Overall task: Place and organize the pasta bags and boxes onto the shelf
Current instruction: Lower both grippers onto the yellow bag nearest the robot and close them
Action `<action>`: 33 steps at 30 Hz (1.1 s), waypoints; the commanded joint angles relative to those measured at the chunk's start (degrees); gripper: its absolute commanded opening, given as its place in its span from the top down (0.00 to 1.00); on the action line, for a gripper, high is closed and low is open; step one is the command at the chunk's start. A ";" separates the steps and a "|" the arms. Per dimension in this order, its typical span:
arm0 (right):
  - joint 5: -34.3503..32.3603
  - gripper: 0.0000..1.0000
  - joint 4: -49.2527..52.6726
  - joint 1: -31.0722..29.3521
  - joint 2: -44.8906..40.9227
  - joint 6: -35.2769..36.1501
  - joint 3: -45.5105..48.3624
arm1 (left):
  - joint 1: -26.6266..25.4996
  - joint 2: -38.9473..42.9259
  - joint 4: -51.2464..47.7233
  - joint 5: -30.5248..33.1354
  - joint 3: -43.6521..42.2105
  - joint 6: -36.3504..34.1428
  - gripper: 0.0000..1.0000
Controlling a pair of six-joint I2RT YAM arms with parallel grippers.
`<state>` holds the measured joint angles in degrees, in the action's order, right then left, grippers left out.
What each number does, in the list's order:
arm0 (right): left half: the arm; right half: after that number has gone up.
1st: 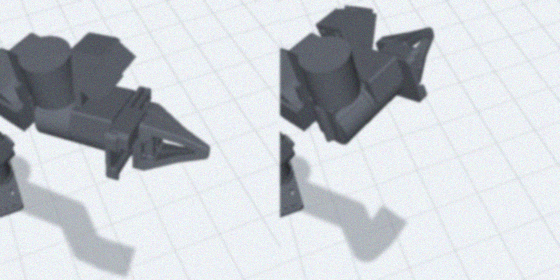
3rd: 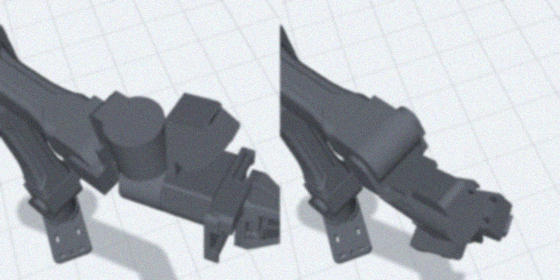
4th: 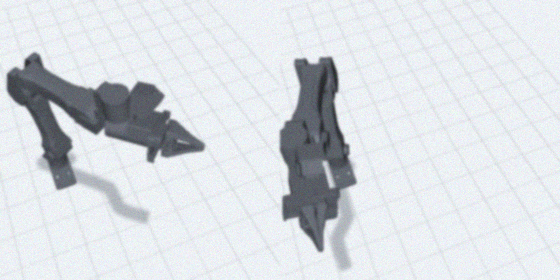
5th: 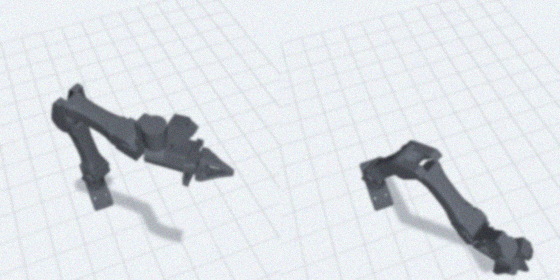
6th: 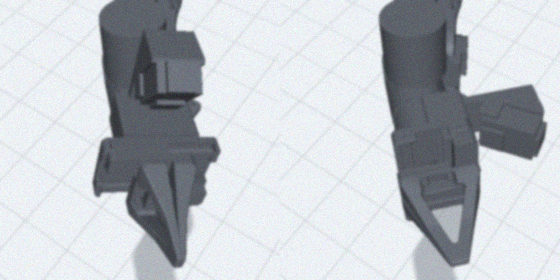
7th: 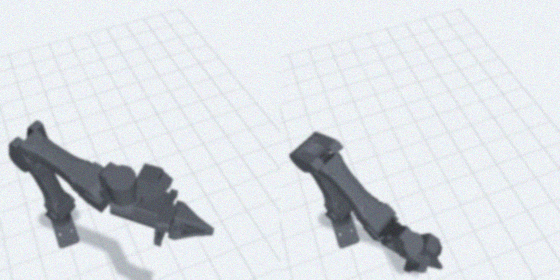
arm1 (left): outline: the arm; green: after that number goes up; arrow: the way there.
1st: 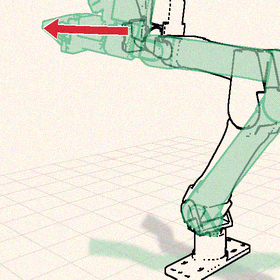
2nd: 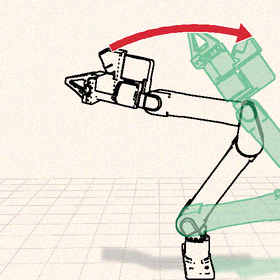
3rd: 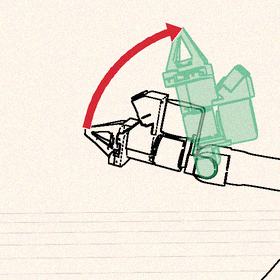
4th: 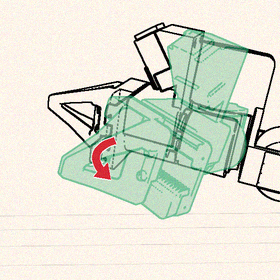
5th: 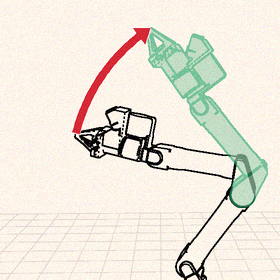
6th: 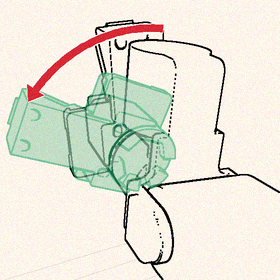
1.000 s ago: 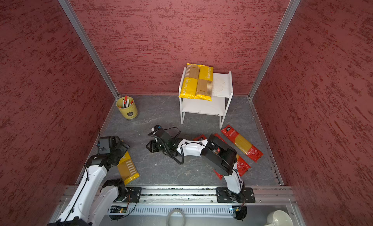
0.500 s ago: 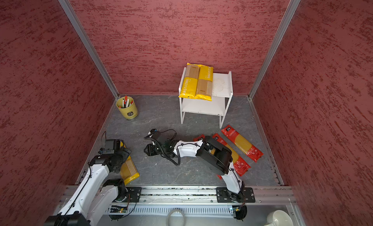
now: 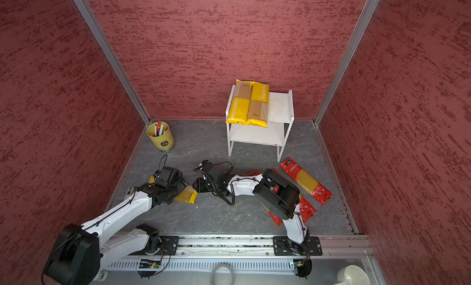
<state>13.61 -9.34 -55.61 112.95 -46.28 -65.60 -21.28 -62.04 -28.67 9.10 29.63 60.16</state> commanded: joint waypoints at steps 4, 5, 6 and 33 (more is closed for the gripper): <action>0.68 0.60 3.16 0.87 -2.22 6.88 -3.90 | 2.93 9.41 -9.07 3.33 2.11 -2.13 0.11; 0.80 0.59 4.44 0.86 -1.16 7.40 -5.16 | 4.14 11.62 -11.94 4.17 1.53 -0.91 0.10; 1.28 0.59 4.74 0.87 -0.25 7.71 -6.20 | 5.20 13.45 -14.14 4.86 0.99 0.12 0.09; 15.81 0.58 -1.19 -0.52 1.28 1.90 1.03 | 5.76 -5.13 18.92 -12.27 -3.28 -7.52 0.24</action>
<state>24.16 -5.34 -55.48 118.19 -40.88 -68.95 -11.92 -63.75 -16.91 0.84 23.88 57.65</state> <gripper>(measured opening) 0.427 0.755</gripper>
